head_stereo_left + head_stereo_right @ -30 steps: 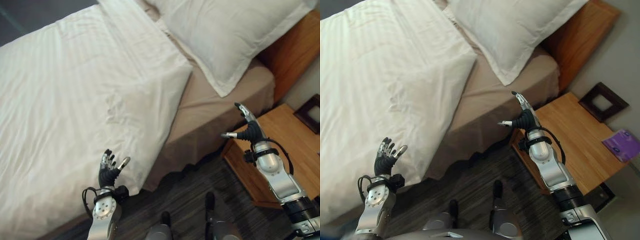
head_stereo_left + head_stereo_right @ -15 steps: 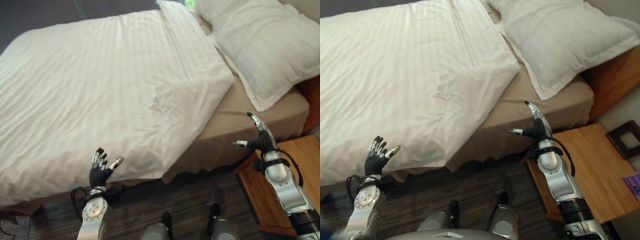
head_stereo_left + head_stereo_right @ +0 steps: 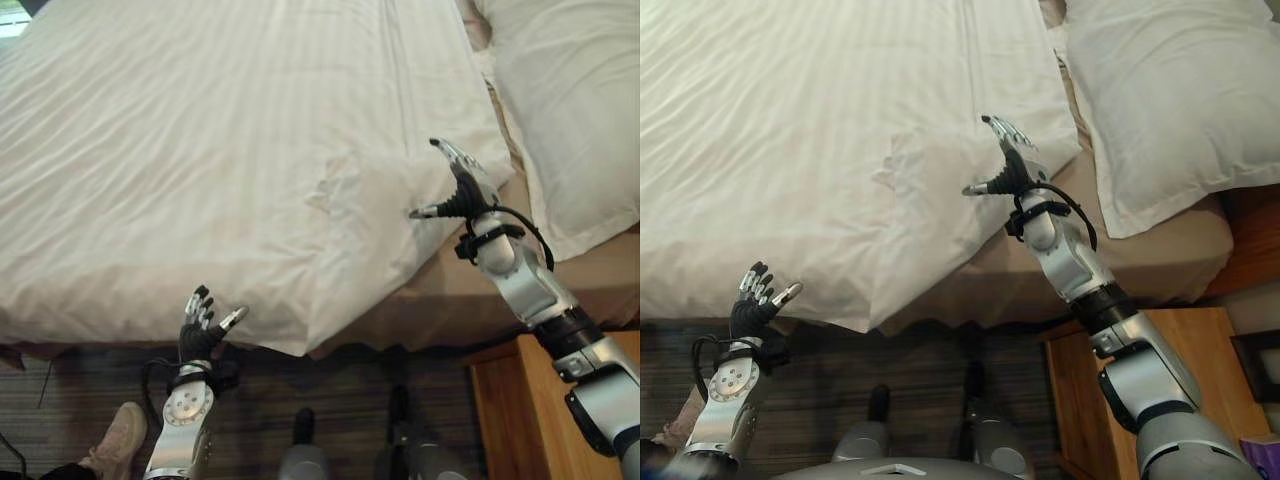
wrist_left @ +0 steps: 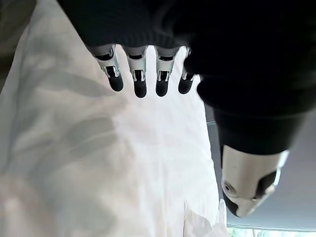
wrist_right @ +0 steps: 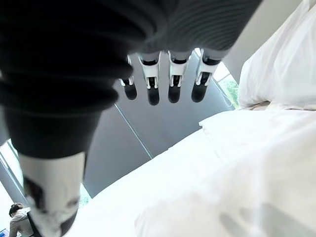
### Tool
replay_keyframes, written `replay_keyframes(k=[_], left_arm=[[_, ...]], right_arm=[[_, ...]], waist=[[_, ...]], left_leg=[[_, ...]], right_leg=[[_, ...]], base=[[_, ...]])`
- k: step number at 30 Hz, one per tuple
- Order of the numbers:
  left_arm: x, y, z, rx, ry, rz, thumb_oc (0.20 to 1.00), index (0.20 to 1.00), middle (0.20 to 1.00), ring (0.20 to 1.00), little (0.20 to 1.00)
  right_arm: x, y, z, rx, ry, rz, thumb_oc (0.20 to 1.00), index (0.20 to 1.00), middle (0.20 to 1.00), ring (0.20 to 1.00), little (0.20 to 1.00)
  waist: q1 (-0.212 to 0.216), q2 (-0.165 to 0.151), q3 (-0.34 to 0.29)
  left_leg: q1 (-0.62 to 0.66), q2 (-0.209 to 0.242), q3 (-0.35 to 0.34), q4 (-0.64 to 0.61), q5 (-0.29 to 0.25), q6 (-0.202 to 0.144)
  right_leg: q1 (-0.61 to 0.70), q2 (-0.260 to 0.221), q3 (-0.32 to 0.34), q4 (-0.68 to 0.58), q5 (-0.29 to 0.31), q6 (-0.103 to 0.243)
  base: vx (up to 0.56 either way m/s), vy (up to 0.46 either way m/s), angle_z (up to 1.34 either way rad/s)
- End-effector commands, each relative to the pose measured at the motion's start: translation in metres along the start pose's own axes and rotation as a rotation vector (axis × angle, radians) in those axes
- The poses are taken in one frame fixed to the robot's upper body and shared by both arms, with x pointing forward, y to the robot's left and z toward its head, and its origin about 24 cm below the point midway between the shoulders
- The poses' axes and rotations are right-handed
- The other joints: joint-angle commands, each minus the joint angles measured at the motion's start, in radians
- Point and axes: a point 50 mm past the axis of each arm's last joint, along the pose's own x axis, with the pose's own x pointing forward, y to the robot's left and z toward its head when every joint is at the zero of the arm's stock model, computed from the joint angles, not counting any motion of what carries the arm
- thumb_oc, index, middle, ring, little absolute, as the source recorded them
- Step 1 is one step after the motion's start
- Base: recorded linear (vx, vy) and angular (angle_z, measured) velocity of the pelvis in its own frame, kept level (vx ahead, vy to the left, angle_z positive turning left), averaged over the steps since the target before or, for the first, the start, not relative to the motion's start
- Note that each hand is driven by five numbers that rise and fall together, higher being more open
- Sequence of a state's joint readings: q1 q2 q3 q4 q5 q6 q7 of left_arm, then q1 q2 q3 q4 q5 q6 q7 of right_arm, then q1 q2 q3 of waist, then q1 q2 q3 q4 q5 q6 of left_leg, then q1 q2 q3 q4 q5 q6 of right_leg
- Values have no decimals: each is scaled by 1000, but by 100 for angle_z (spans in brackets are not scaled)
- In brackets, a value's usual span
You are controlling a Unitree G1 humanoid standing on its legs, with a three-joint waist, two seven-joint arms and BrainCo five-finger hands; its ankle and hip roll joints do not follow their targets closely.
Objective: Making the bed.
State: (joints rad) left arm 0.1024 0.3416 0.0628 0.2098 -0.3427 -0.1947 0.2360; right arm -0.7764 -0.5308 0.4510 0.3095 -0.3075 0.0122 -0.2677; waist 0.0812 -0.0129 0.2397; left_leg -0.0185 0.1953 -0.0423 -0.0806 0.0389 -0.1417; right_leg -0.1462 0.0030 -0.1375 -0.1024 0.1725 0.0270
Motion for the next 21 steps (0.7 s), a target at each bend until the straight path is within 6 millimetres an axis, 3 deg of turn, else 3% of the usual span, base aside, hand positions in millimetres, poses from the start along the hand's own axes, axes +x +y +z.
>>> replay_keyframes(k=[1,6,11,14,17,21], left_arm=[[5,5,23,-13,-115,-21,1000,1000,1000,1000,1000],[1,6,15,-14,-85,-40,1000,1000,1000,1000,1000],[3,8,14,-19,-76,-61,1000,1000,1000,1000,1000],[7,11,22,-5,-107,-77,1000,1000,1000,1000,1000],[7,13,22,-3,-105,-79,1000,1000,1000,1000,1000],[8,18,25,14,-120,-74,1000,1000,1000,1000,1000]], right_arm=[[24,-7,24,-39,-93,-66,1000,1000,1000,1000,1000],[43,-4,31,-85,-87,-46,1000,1000,1000,1000,1000],[57,-9,19,-156,-16,-43,1000,1000,1000,1000,1000],[67,-35,9,-320,8,-83,1000,1000,1000,1000,1000],[69,-46,6,-404,9,-94,1000,1000,1000,1000,1000],[83,-90,4,-817,3,-136,1000,1000,1000,1000,1000]], waist=[[31,-7,-28],[46,12,-25],[68,39,-5],[90,69,17],[94,79,21],[106,84,29]], left_leg=[[54,-19,-9,-7,-61,6],[8,-13,-27,-7,-42,-8],[-65,-26,-53,-7,-17,-18],[-141,-46,-82,-7,12,-26],[-172,-52,-92,-7,22,-30],[-222,-63,-96,-7,36,-39]], right_leg=[[-33,-118,-1,42,-148,79],[-41,-117,-24,45,-156,77],[-69,-127,-48,45,-156,75],[-101,-139,-80,51,-154,78],[-117,-145,-92,58,-154,79],[-152,-149,-99,64,-150,80]], base=[[143,-120,53],[54,-56,37],[-15,-11,23],[-34,2,40],[-15,-15,35],[-16,-29,17]])
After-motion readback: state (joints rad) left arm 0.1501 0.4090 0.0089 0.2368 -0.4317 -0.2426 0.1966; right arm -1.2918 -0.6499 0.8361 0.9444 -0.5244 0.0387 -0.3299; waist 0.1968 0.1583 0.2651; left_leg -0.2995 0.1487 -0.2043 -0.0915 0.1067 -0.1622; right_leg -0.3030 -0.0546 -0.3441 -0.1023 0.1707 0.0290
